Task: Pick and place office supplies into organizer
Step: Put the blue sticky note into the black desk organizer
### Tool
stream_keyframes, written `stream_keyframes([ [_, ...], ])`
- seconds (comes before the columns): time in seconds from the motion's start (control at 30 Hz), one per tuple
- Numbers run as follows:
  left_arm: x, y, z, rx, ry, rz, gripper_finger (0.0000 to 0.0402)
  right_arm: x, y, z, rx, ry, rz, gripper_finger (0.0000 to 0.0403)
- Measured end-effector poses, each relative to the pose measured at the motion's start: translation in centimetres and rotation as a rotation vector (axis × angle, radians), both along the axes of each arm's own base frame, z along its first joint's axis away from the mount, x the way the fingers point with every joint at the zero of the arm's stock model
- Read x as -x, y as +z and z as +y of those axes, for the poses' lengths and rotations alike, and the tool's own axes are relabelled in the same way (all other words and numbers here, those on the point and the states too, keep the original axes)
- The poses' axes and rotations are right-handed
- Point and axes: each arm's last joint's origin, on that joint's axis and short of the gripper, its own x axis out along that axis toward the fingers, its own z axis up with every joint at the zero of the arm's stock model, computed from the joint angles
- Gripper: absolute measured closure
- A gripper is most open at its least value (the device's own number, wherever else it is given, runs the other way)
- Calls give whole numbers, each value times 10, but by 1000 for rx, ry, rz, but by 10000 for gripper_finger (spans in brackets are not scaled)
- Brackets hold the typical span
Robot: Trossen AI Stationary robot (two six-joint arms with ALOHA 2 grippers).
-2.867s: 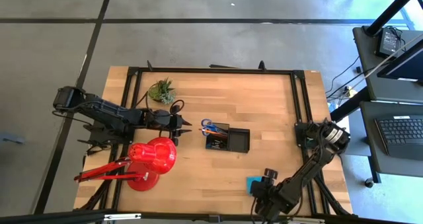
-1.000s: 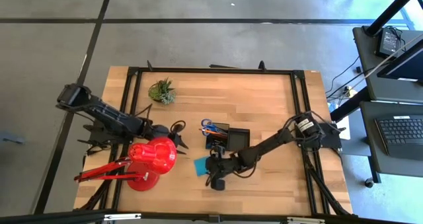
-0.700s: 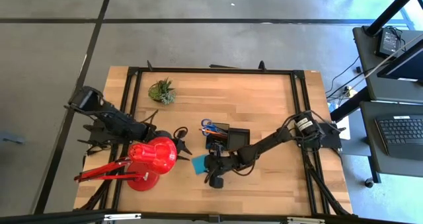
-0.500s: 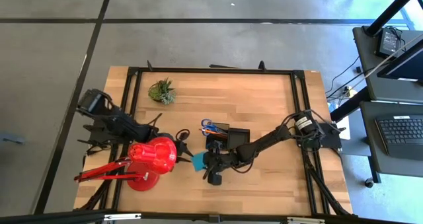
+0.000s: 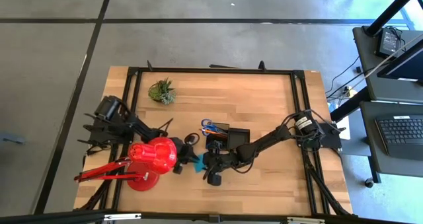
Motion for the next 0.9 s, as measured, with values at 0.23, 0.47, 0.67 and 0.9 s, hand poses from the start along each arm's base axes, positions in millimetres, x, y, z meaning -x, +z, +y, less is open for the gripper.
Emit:
stream_keyframes([
  [0.23, -8, -8, -3, 7, -15, 44, 364, 5, 1, 5, 25, 60, 46, 199],
  [0.47, -8, -9, -3, 6, -15, 49, 377, 6, 24, 24, 177, 241, 156, 199],
  [0.67, -8, -9, -3, 7, -10, 50, 380, 14, 34, 39, 281, 220, 201, 199],
  [0.9, -9, -10, 0, 71, 48, 71, 381, 19, 35, 49, 320, 141, 166, 199],
])
